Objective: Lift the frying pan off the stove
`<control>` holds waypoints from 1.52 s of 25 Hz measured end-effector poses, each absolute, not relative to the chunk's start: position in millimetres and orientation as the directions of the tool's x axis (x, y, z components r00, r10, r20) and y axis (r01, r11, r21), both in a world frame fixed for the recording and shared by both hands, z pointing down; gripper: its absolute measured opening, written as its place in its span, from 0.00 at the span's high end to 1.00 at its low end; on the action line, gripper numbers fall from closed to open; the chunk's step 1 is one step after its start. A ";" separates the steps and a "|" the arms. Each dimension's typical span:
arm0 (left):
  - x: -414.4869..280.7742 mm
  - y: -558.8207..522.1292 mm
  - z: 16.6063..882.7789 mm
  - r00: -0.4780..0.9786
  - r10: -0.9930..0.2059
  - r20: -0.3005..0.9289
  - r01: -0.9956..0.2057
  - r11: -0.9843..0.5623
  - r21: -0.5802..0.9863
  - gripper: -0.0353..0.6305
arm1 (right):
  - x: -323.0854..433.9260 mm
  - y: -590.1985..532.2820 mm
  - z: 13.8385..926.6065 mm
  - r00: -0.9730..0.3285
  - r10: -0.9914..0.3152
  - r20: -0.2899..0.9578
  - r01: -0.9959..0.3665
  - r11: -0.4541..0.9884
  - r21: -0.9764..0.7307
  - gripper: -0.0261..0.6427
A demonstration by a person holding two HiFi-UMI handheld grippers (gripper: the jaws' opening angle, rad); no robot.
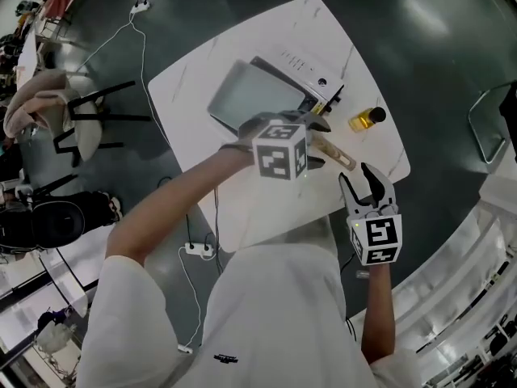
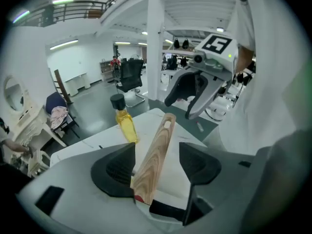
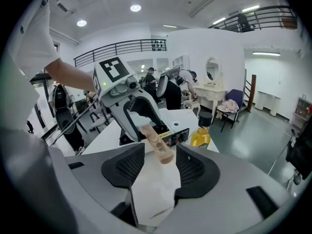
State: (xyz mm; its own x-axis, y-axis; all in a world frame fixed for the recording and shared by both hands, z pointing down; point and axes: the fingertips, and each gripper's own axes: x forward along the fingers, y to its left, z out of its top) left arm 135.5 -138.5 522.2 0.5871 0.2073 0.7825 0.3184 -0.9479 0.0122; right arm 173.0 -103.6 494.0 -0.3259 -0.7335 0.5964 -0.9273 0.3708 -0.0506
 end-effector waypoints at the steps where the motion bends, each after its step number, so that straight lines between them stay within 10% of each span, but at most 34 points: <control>1: 136.6 -137.3 526.5 0.564 0.221 0.795 0.345 -0.938 0.016 0.56 | 171.6 -103.8 497.0 -0.333 -0.727 0.600 -0.926 0.372 -0.062 0.68; 18: 140.6 -140.8 562.0 0.471 0.258 0.843 0.497 -0.868 -0.011 0.69 | 171.1 -128.5 529.8 -0.585 -0.692 0.423 -0.646 0.082 -0.759 0.65; 38: 140.6 -133.8 567.1 0.434 0.227 0.872 0.584 -0.808 -0.080 0.76 | 142.0 -152.2 534.4 -0.677 -0.673 0.296 -0.402 0.002 -0.916 0.81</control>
